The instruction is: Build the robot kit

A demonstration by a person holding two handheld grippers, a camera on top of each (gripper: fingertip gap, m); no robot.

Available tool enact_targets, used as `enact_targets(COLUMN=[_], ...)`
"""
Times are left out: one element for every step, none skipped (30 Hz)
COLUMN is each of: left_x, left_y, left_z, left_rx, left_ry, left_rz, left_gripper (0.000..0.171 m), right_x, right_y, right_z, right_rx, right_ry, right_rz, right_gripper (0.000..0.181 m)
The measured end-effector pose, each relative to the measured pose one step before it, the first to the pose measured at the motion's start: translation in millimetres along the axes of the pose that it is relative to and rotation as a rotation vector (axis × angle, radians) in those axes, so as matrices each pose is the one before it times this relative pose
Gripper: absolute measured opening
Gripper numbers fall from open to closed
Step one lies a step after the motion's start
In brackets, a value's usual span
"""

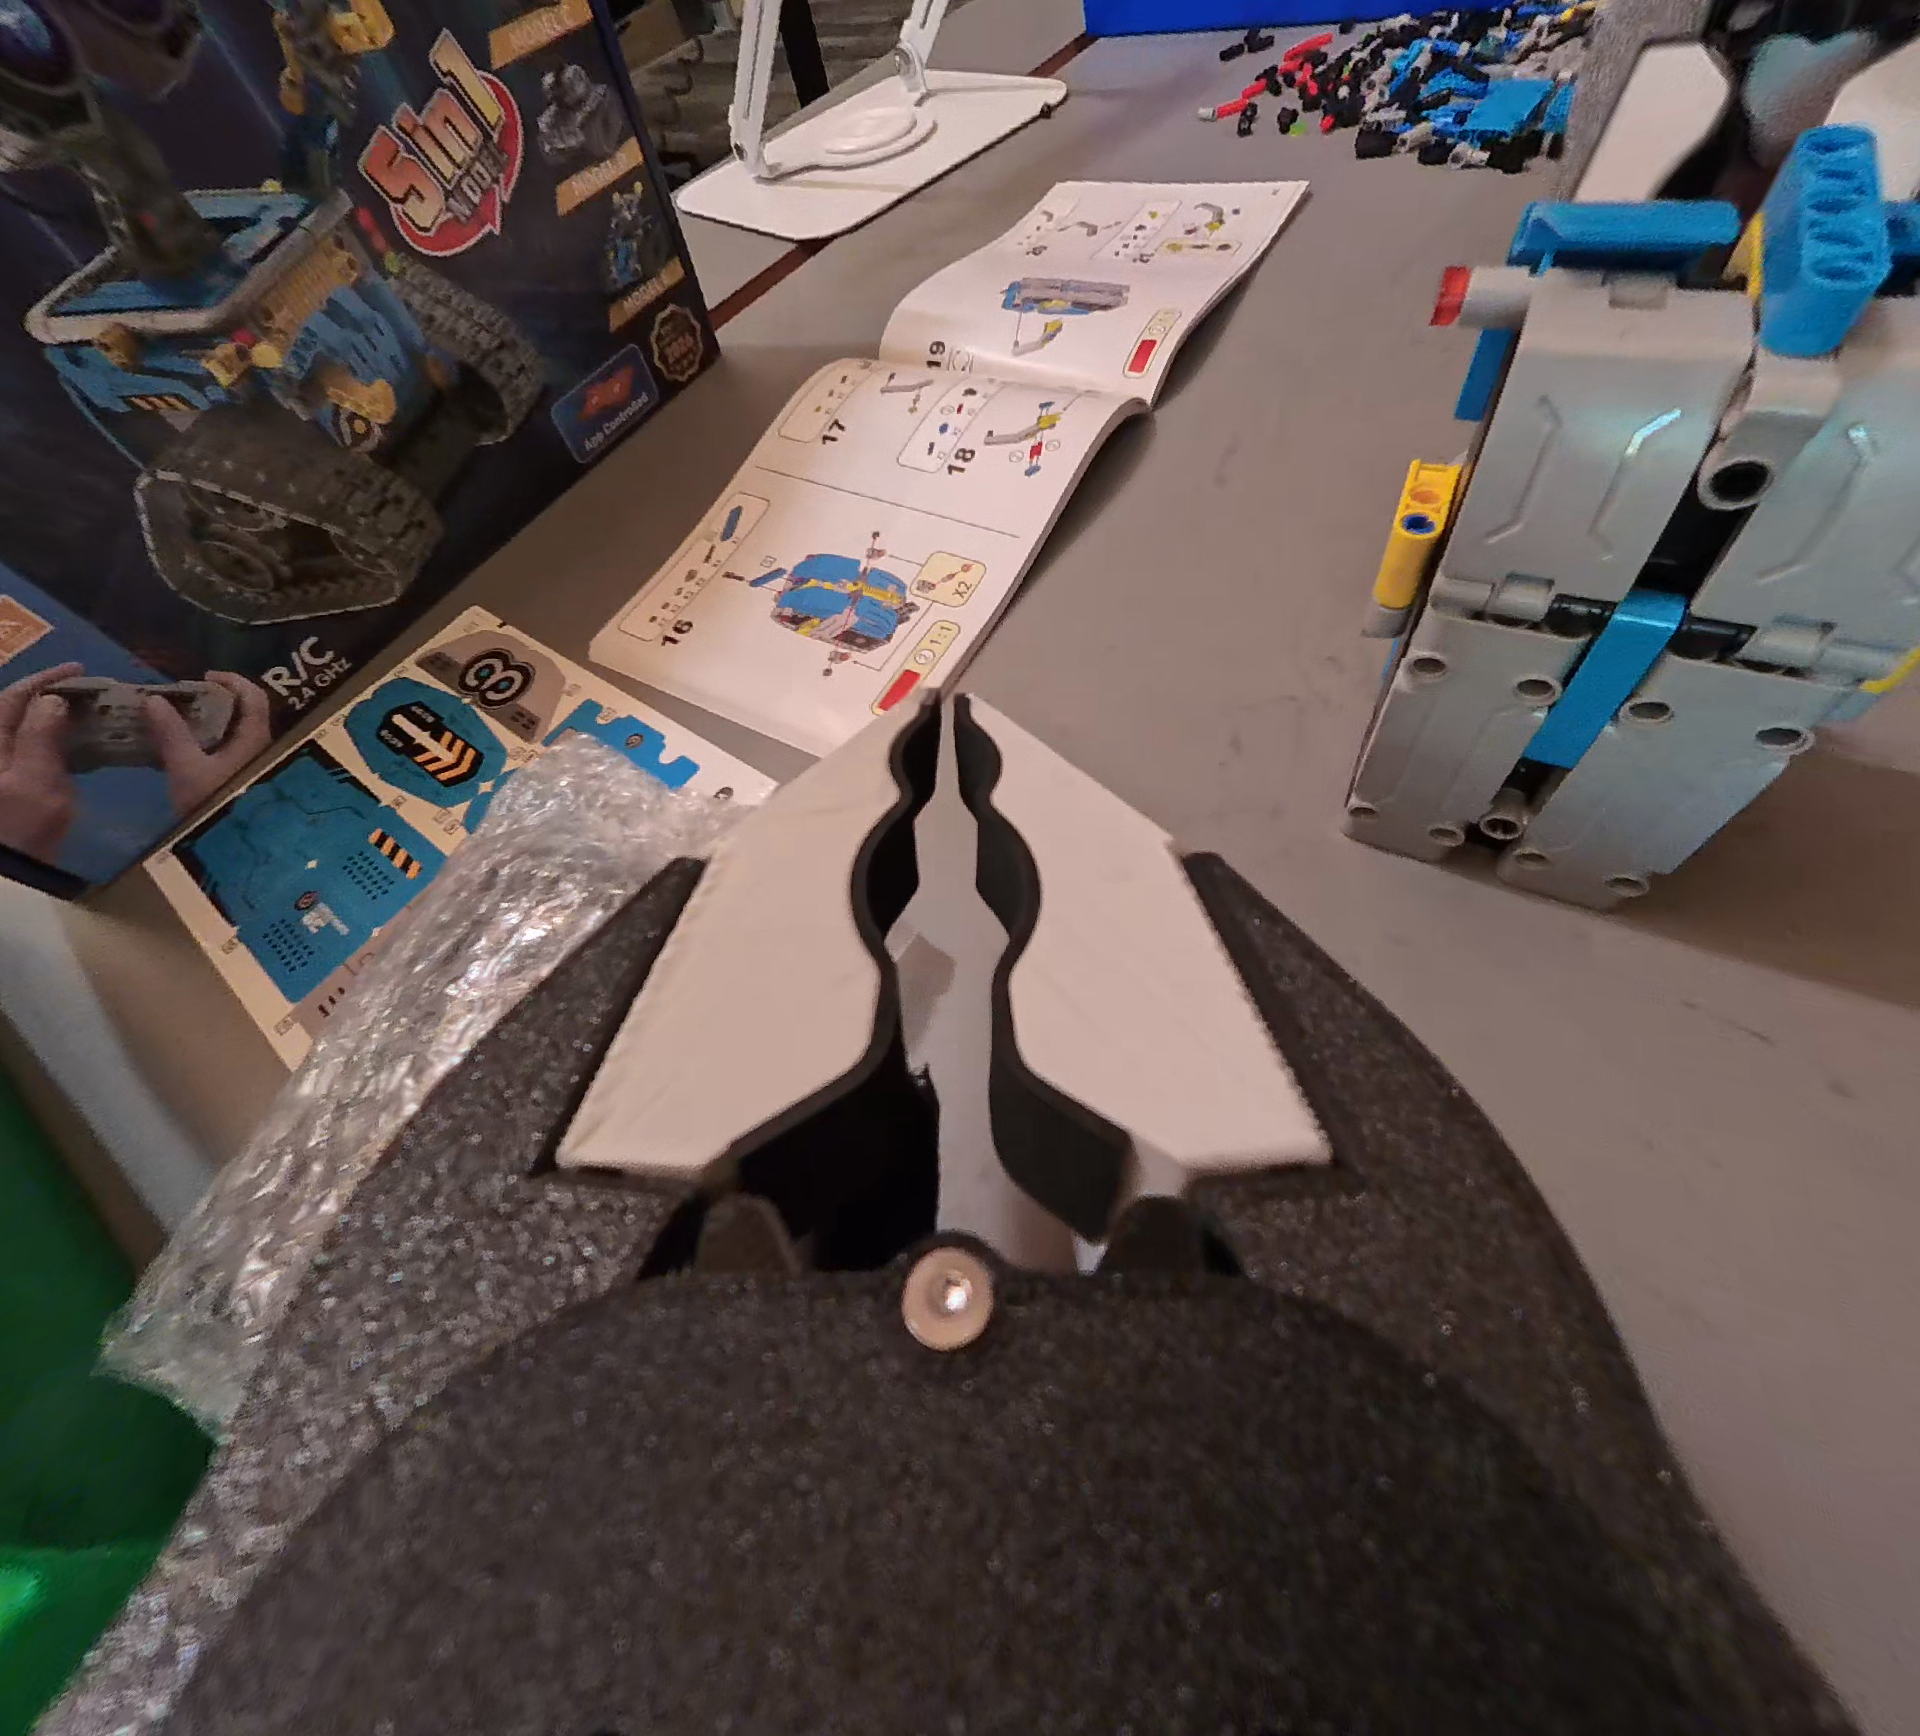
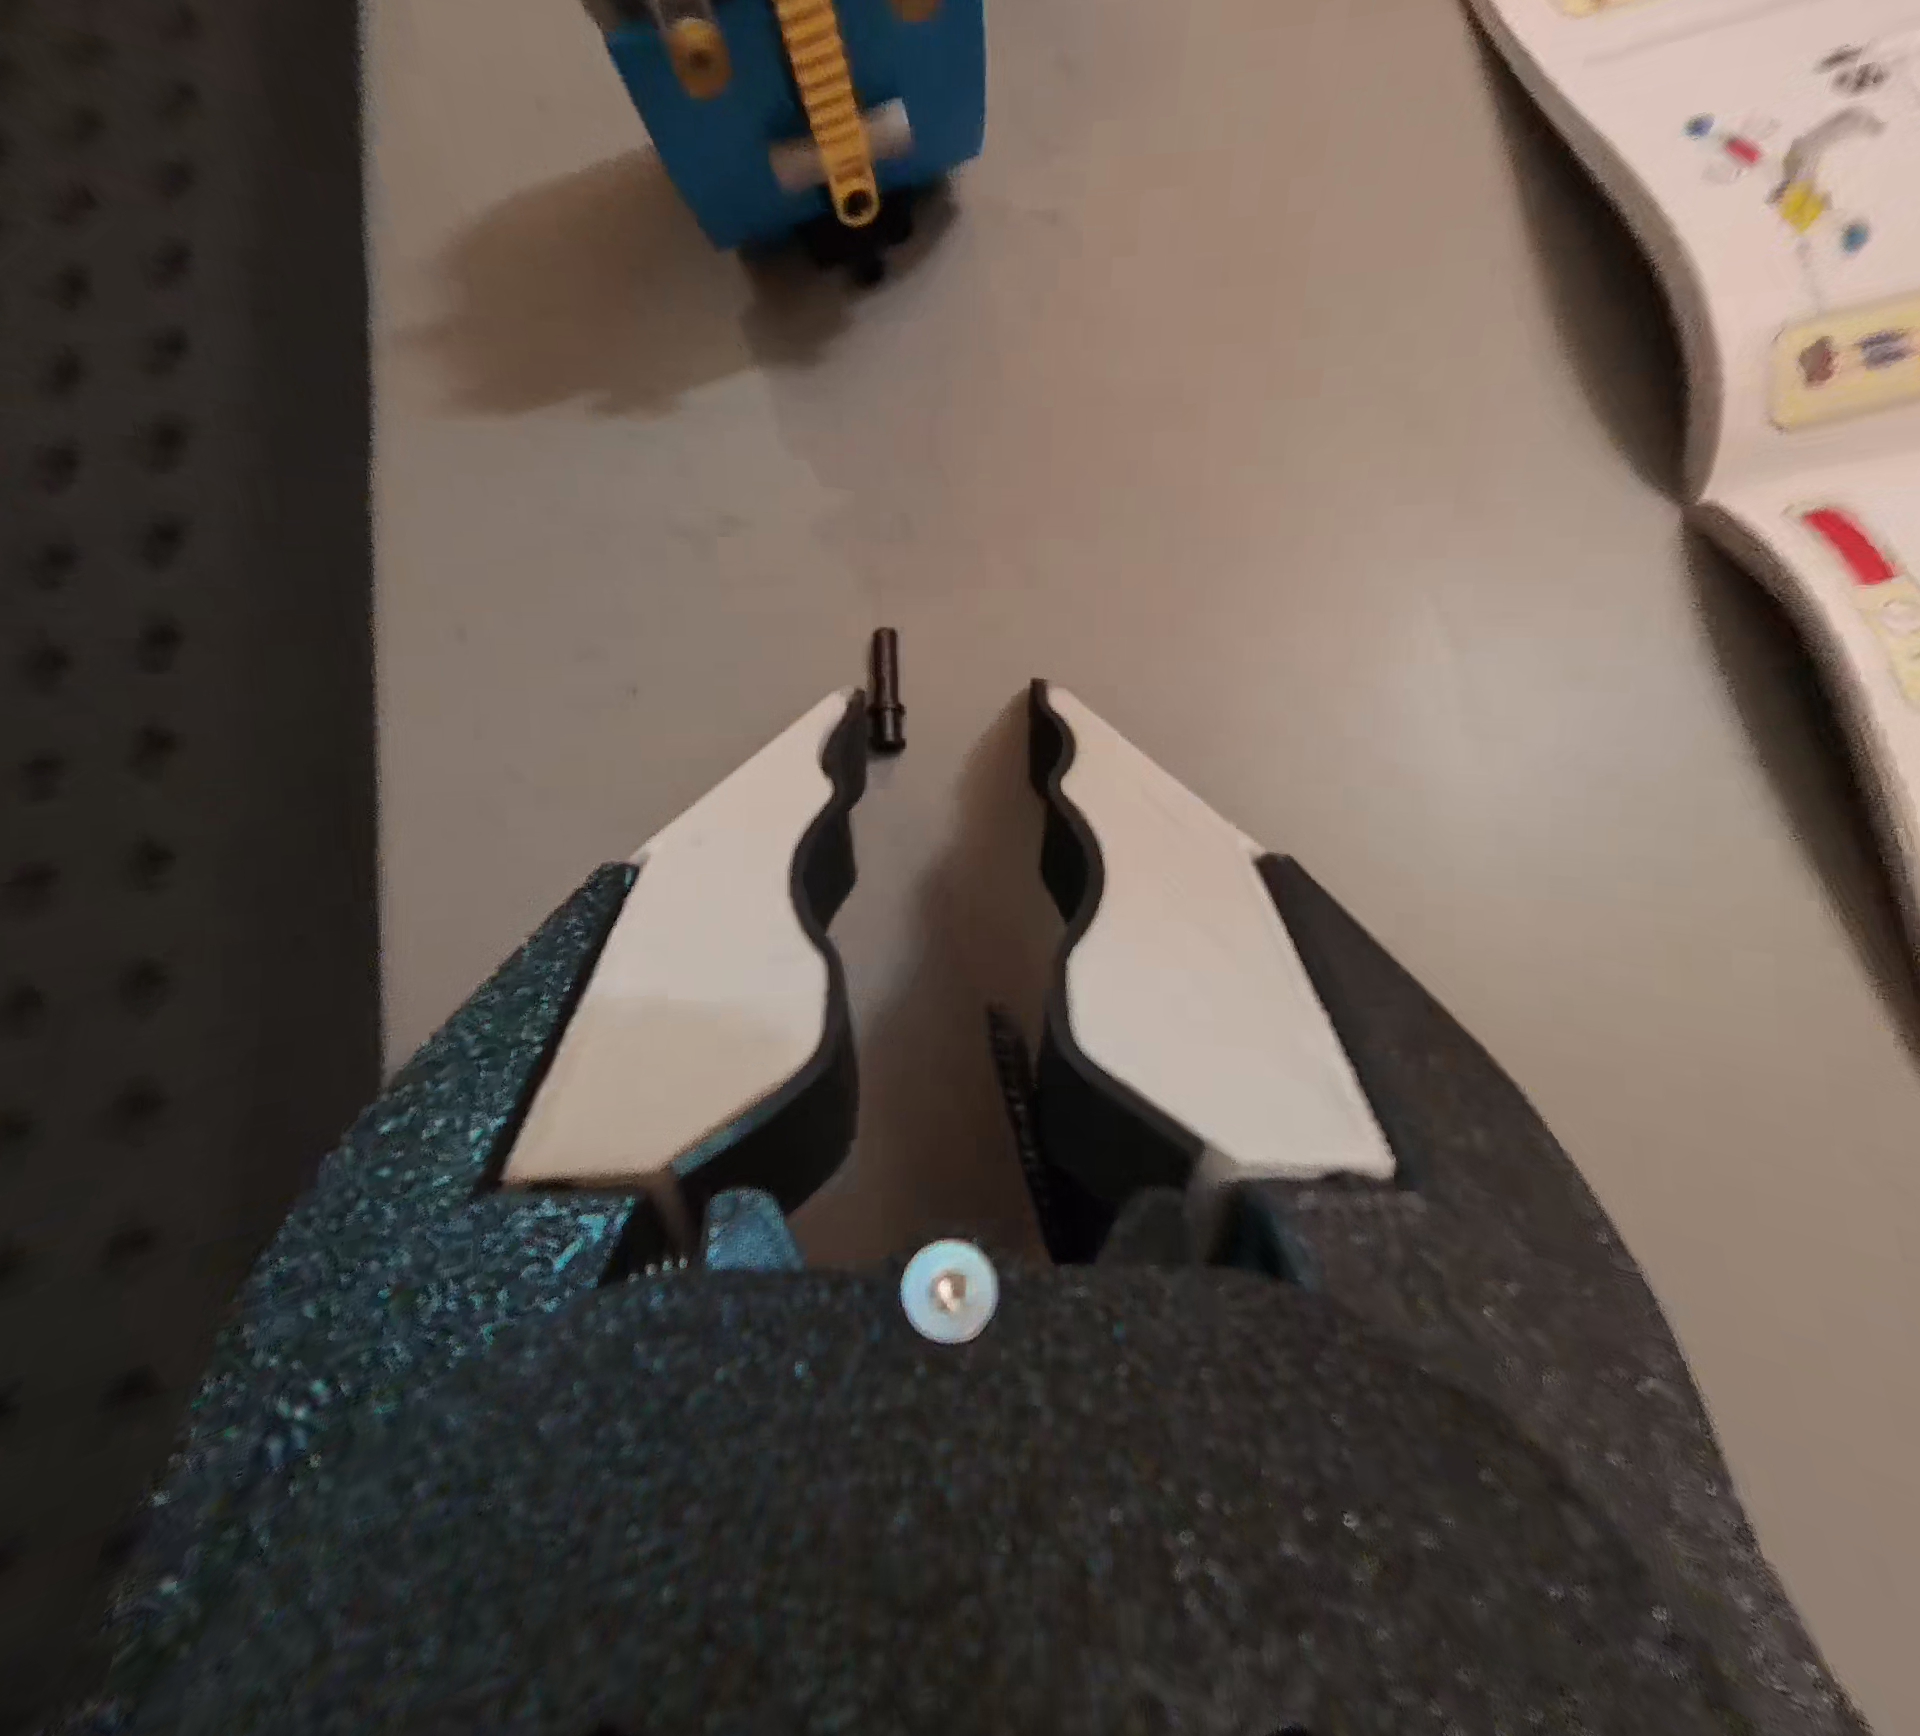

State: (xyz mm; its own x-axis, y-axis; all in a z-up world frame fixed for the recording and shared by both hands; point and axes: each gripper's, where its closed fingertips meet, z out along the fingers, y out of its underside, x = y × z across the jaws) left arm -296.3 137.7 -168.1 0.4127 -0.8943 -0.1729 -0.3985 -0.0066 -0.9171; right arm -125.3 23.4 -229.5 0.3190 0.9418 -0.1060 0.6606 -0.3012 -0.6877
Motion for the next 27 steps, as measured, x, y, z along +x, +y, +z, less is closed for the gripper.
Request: enact_targets(left_x=[-0.30,0.77,1.07,1.29,2.67,5.47,7.75,10.02,13.79,15.67,16.15,19.40,22.01,21.44,17.74,9.71,5.42,7.50,7.95,4.94,1.75,-0.22,-1.09,-0.45,0.76,0.18,-0.53], left_y=[-2.08,-2.85,-4.21,-6.23,-8.71,-11.81,-14.78,-17.12,-17.80,-16.63,-15.17,-11.95,-5.81,0.17,1.55,-0.40,-2.38,-3.05,-3.18,-3.43,-3.46,-2.97,-2.16,-2.34,-3.35,-3.80,-2.40], left_z=[-1.58,-1.75,-2.07,-2.84,-3.57,-4.35,-4.55,-4.37,-3.40,-2.19,-1.04,0.26,3.11,6.05,7.30,6.27,4.68,4.00,3.41,2.50,1.19,0.43,-0.02,-0.56,-1.30,-1.87,-1.17], left_rx=[0.01429,0.01784,0.02207,0.02899,0.03433,0.03735,0.03837,0.03670,0.02975,0.01616,0.00857,0.00034,-0.02725,-0.05789,-0.06353,-0.04916,-0.03439,-0.02664,-0.01842,-0.00777,-0.00071,-0.00068,-0.00450,-0.00169,0.00706,0.01097,0.00507], left_ry=[-0.0022,0.0039,0.0048,0.0019,0.0012,0.0008,-0.0039,-0.0035,0.0130,0.0192,0.0127,0.0241,0.0349,0.0286,0.0027,-0.0463,-0.0595,-0.0222,0.0018,-0.0049,-0.0163,-0.0214,-0.0215,-0.0158,-0.0095,-0.0145,-0.0180], left_rz=[-0.0009,0.0010,0.0038,0.0100,0.0197,0.0299,0.0365,0.0340,0.0229,0.0135,0.0207,0.0425,0.0600,0.0673,0.0816,0.1009,0.0990,0.0691,0.0331,0.0125,0.0095,0.0095,0.0069,0.0080,0.0110,0.0119,0.0103], left_gripper=[0.002,0.002,0.002,0.003,0.007,0.010,0.012,0.014,0.014,0.016,0.020,0.020,0.021,0.025,0.027,0.025,0.022,0.023,0.023,0.023,0.022,0.022,0.015,0.004,0.003,0.003,0.003], right_x=[1.26,0.87,-2.81,-2.12,-3.44,0.08,0.01,0.17,-0.17,-1.50,-1.56,-3.43,-5.93,-6.28,-7.63,-11.76,-11.31,-8.75,-9.66,-9.98,-9.57,-6.70,-3.66,-2.15,-2.88,-3.16,-2.59], right_y=[-0.07,0.08,0.29,-0.14,-0.06,-0.23,-0.46,-0.89,-0.58,-1.54,-4.34,-7.56,-11.00,-12.46,-12.58,-11.60,-9.36,-8.30,-9.16,-10.28,-8.33,-4.87,-1.63,0.23,0.37,-0.48,-1.74], right_z=[1.22,0.15,-0.02,0.30,0.25,0.22,0.32,0.51,0.16,-0.97,-2.53,-4.06,-5.35,-5.36,-4.48,-2.95,-1.87,-1.94,-2.36,-2.55,-2.21,-1.72,-1.24,-1.09,-1.27,-1.41,-1.72], right_rx=[0.0006,0.0040,-0.0002,0.0012,-0.0032,-0.0081,-0.0078,0.0018,0.0022,0.0026,0.0140,0.0284,0.0423,0.0434,0.0355,0.0209,0.0043,-0.0011,0.0073,0.0185,0.0140,0.0008,-0.0088,-0.0123,-0.0083,0.0020,0.0117], right_ry=[0.0221,0.0174,-0.0112,-0.0040,-0.0088,0.0097,-0.0001,-0.0021,0.0018,-0.0029,-0.0031,-0.0124,-0.0215,-0.0154,-0.0181,-0.0365,-0.0224,0.0012,-0.0057,-0.0158,-0.0202,-0.0053,0.0106,0.0143,0.0033,-0.0036,-0.0033], right_rz=[-0.0383,-0.0259,-0.0142,-0.0110,-0.0114,0.0061,0.0177,0.0127,0.0006,-0.0022,0.0060,0.0116,0.0102,0.0062,0.0090,0.0038,-0.0113,-0.0263,-0.0254,-0.0129,-0.0059,-0.0097,-0.0168,-0.0145,-0.0078,-0.0010,0.0055], right_gripper=[0.026,0.023,0.018,0.014,0.008,0.008,0.006,0.006,0.006,0.006,0.006,0.006,0.006,0.006,0.006,0.006,0.006,0.006,0.006,0.006,0.006,0.006,0.006,0.006,0.006,0.006,0.006])
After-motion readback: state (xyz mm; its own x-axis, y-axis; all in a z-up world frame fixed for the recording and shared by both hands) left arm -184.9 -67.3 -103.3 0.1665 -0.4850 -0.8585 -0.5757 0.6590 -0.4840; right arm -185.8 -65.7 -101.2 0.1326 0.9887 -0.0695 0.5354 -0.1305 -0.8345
